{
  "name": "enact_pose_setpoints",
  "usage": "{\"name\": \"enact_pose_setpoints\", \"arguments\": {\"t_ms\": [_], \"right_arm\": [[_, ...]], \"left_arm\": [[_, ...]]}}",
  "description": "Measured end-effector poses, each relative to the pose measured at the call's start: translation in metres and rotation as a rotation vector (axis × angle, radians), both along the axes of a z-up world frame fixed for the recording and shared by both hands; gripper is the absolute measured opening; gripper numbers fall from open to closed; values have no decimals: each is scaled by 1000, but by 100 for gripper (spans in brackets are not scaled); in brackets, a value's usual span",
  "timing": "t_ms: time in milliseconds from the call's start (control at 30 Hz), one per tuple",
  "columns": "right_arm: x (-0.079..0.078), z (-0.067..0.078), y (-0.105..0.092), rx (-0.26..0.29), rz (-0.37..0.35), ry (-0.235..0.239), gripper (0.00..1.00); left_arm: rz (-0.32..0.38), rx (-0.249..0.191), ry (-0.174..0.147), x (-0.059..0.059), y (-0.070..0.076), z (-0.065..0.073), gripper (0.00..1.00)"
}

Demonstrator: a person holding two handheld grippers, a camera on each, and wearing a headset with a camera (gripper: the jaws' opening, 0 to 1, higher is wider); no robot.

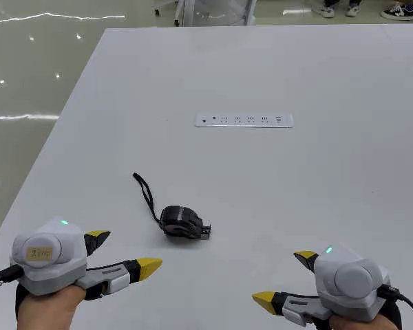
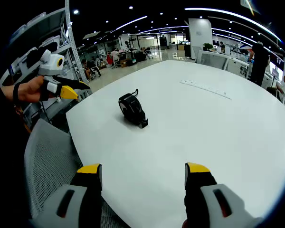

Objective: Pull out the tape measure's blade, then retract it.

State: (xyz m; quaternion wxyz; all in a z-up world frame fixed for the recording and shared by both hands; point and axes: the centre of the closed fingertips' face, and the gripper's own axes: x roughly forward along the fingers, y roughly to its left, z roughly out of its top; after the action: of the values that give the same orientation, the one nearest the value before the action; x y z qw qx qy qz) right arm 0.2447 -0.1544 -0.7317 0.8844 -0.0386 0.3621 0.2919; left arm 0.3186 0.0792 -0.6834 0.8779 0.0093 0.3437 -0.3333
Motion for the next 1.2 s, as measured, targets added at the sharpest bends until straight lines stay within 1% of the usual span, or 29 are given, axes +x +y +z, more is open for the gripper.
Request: {"name": "enact_pose_setpoints", "arguments": {"t_ms": [167,433,600,867,967,1067,1133,1200], "right_arm": [[-1,0,2,2,2,-1,71],[-2,0,4,-3,14,-1,71],[-2,2,3,-4,6,-7,71],[-5,1,3,-5,6,-2,71],[-6,0,3,-6,3,0,71],[-8,-5,3,-12,4,10,70],[-9,-7,4,0,10,18,70],[-10,-11,5,-12,22,27,71]], "left_arm": [[3,0,-2,1,2,0,76],[4,-5,1,-1,4,-3,77],[-9,3,6,-3,4,-7,77],[-15,3,3,-2,5,-6,77],[-21,7,9,-3,6,-9,77],[-28,11,14,-3,7,-11,77],[-34,14,17,-3,8,-12,77],[-43,19,21,-4,7,-13,77]]}}
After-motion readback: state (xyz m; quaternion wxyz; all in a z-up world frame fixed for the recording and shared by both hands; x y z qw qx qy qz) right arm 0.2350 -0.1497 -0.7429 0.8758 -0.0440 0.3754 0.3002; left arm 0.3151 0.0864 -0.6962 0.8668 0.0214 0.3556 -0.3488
